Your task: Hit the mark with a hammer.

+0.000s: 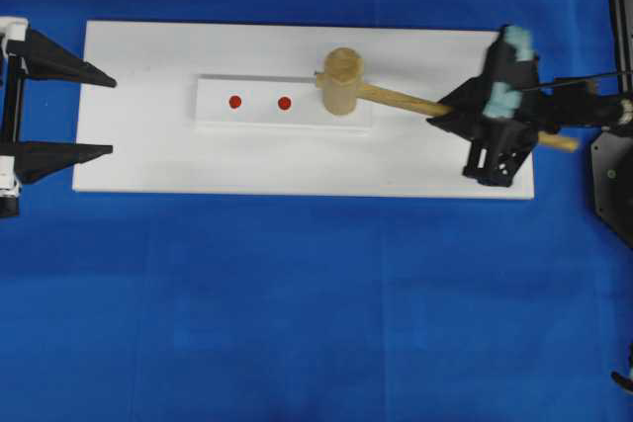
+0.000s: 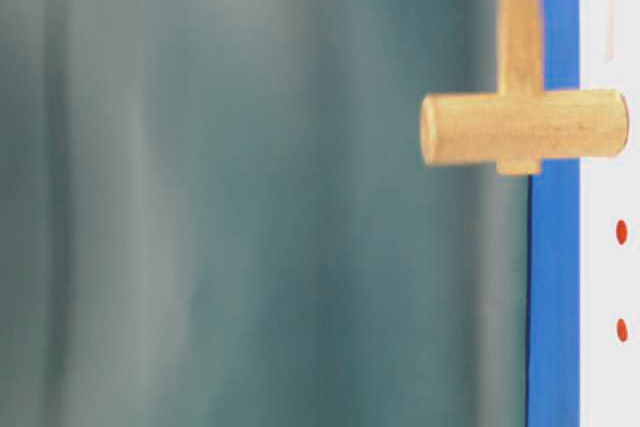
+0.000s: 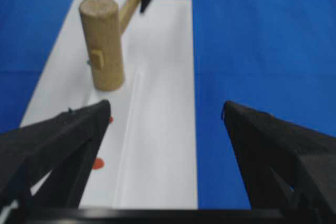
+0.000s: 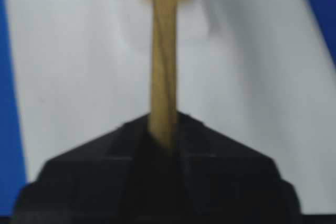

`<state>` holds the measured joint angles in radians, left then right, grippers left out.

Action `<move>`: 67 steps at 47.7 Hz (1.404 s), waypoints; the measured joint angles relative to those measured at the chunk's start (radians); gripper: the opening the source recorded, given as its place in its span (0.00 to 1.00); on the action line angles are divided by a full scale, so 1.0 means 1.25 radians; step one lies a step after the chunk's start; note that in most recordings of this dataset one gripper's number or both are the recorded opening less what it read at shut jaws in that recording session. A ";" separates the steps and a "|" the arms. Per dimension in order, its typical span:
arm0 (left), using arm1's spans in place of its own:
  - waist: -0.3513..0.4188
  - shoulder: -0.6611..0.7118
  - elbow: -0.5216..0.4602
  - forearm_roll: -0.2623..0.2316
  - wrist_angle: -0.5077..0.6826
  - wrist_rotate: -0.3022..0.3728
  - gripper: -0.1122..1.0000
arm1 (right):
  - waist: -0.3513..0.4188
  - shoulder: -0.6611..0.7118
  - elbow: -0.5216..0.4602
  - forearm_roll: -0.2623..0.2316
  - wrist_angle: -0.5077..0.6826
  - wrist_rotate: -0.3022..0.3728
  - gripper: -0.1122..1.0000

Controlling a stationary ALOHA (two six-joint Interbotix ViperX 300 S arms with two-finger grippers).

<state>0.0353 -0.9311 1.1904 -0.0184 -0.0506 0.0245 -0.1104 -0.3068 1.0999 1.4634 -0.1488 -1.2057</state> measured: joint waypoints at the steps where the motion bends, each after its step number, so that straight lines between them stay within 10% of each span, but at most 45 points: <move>1: 0.000 0.000 0.000 0.000 0.000 0.000 0.92 | 0.001 0.009 0.000 0.004 -0.001 -0.001 0.11; 32: 0.001 -0.001 0.000 0.000 0.000 -0.001 0.92 | 0.001 -0.199 -0.004 -0.006 0.001 -0.010 0.11; 67: 0.001 0.000 -0.001 0.000 0.000 -0.001 0.92 | 0.055 -0.053 -0.115 -0.018 0.026 -0.009 0.11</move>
<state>0.0368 -0.9311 1.1888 -0.0184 -0.0506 0.0230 -0.0414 -0.3728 0.9557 1.4404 -0.1166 -1.2164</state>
